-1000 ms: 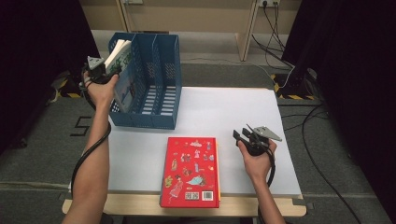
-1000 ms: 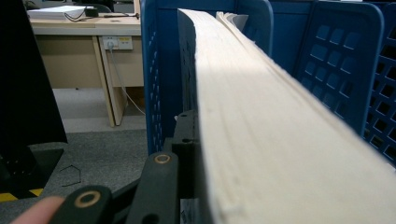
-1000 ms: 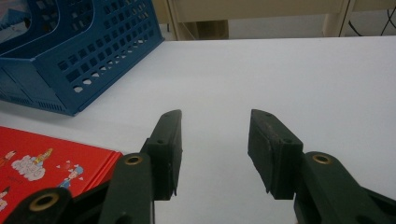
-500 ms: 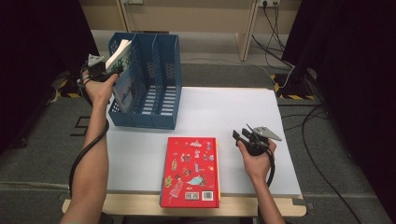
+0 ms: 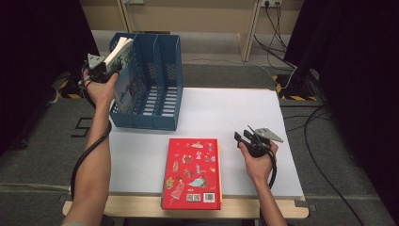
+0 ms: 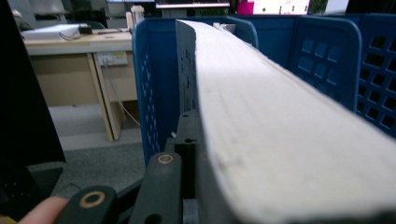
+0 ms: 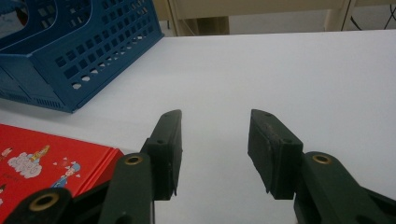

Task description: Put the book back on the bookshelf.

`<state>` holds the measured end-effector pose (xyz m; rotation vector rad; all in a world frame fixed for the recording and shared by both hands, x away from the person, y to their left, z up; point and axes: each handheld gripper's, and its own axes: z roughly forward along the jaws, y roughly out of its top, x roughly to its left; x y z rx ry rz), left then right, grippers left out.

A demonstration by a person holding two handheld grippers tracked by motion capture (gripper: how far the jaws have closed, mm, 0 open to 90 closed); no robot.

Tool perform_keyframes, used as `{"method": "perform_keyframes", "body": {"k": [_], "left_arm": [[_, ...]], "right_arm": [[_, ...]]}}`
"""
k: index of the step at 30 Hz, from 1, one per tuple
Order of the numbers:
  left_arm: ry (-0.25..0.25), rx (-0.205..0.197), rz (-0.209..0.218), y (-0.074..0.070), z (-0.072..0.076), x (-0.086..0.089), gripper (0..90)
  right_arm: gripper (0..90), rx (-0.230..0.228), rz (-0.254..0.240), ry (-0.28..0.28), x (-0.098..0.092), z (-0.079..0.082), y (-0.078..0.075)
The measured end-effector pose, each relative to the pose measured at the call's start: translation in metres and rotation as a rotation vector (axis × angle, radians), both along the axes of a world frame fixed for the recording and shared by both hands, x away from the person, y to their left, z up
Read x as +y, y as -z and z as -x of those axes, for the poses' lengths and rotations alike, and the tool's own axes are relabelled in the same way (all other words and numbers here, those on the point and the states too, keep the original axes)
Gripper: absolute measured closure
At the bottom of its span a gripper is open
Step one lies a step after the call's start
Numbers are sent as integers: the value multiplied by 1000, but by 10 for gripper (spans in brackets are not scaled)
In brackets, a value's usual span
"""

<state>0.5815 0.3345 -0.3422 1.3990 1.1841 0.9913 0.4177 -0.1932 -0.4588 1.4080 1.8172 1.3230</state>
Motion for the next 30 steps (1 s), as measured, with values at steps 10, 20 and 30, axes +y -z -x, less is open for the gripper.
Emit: {"method": "perform_keyframes", "body": {"k": [10, 20, 30], "left_arm": [[-33, -68, 17, 12, -11, -2, 735], [-49, -53, -1, 20, -16, -2, 733], [-69, -21, -4, 17, -19, 0, 725]], "right_arm": [[556, 4, 2, 0, 0, 0, 2], [557, 5, 3, 3, -2, 0, 2], [557, 2, 2, 5, -3, 1, 1]]}}
